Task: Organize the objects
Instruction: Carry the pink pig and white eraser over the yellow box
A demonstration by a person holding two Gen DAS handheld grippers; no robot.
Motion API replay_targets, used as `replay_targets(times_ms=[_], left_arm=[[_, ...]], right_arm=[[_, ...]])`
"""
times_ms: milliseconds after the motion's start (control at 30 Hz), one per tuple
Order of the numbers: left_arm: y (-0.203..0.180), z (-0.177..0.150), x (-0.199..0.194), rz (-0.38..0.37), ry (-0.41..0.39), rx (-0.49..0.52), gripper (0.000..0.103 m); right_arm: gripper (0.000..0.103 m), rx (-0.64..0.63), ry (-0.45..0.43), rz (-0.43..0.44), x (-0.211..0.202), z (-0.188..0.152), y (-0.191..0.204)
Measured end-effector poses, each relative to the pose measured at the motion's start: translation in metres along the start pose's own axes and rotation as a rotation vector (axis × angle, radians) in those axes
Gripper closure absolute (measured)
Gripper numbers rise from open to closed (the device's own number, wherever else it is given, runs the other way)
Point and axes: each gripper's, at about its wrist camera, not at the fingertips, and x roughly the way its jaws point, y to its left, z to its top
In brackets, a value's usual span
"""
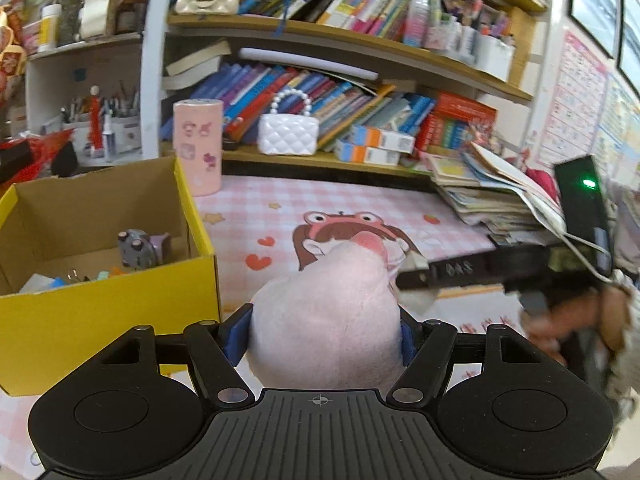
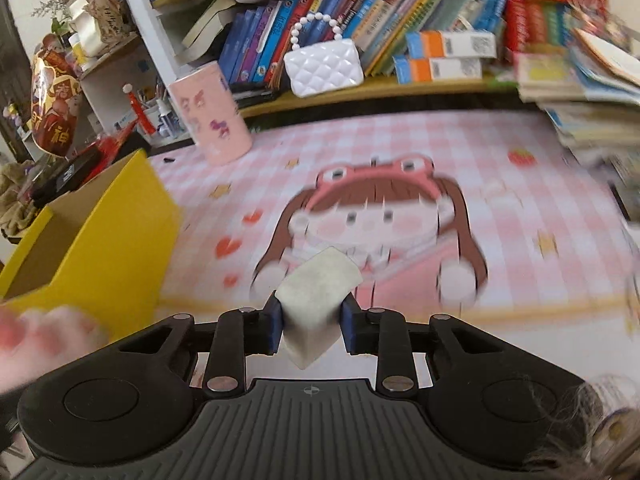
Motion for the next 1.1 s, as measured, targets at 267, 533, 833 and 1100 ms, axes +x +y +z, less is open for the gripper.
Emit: replay_targets(times_ms=[267,533,833,1100], left_arm=[[0.021,-0.022,-0.036,-0.053,-0.008,0.016,0.033],[0.055,-0.055,-0.080,-0.008,0.003,-0.022,0.033],[0.101,-0.081,-0.131,0.105,-0.011,-0.081,0.033],[0.127,-0.078,-0.160,0.174,-0.096,-0.103,0.033]], right_arm=[[0.078,0.056,0.000,-0.067,-0.039,-0.060,0.048],[0.078,-0.003,0.029,-0.033,-0.053,-0.102,0.112],[0.078,-0.087,0.061,0.067,-0.049,-0.135,0.189],[0.078,-0.163,0.036,0.134,-0.047,-0.133,0.236]])
